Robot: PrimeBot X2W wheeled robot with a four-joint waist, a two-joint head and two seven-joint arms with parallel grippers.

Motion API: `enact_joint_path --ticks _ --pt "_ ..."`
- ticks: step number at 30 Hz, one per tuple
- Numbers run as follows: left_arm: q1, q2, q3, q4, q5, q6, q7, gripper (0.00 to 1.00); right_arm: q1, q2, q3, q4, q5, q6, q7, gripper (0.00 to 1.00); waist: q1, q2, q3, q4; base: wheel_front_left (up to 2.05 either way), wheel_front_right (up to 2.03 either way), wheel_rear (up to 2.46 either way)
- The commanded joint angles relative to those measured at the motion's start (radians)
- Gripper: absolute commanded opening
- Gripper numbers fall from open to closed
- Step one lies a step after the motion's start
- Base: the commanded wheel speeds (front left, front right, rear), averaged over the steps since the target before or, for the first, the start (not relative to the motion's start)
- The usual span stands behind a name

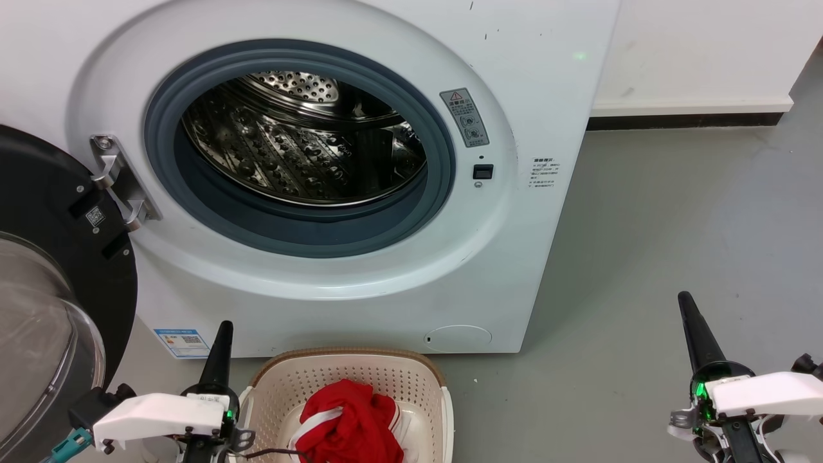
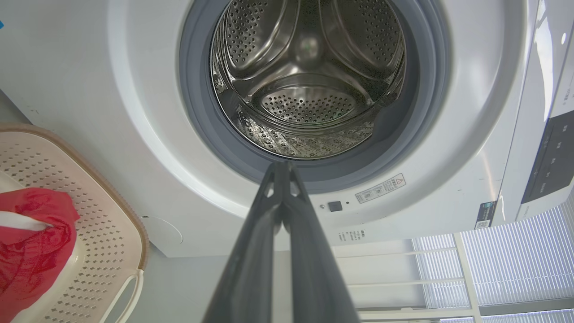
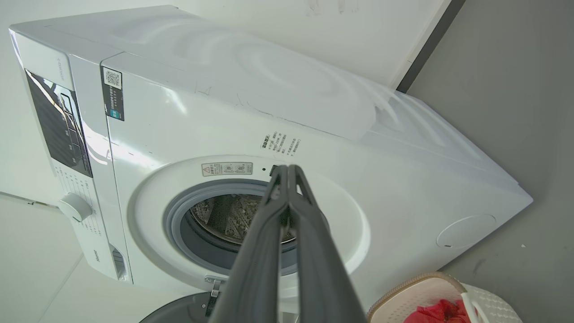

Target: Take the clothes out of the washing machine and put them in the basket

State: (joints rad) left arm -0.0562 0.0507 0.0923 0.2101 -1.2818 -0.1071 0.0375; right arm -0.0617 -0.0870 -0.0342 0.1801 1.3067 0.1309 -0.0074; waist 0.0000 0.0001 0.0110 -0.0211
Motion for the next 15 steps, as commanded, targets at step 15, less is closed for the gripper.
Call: enact_joint_path --ticks 15 --pt "-0.04 -0.001 0.011 0.014 -0.146 -0.015 0.036 0.0 -0.033 0.0 -0.016 0.027 0.153 0.0 0.038 0.0 0.0 -0.0001 -0.003 0.008 0.0 0.0 0.0"
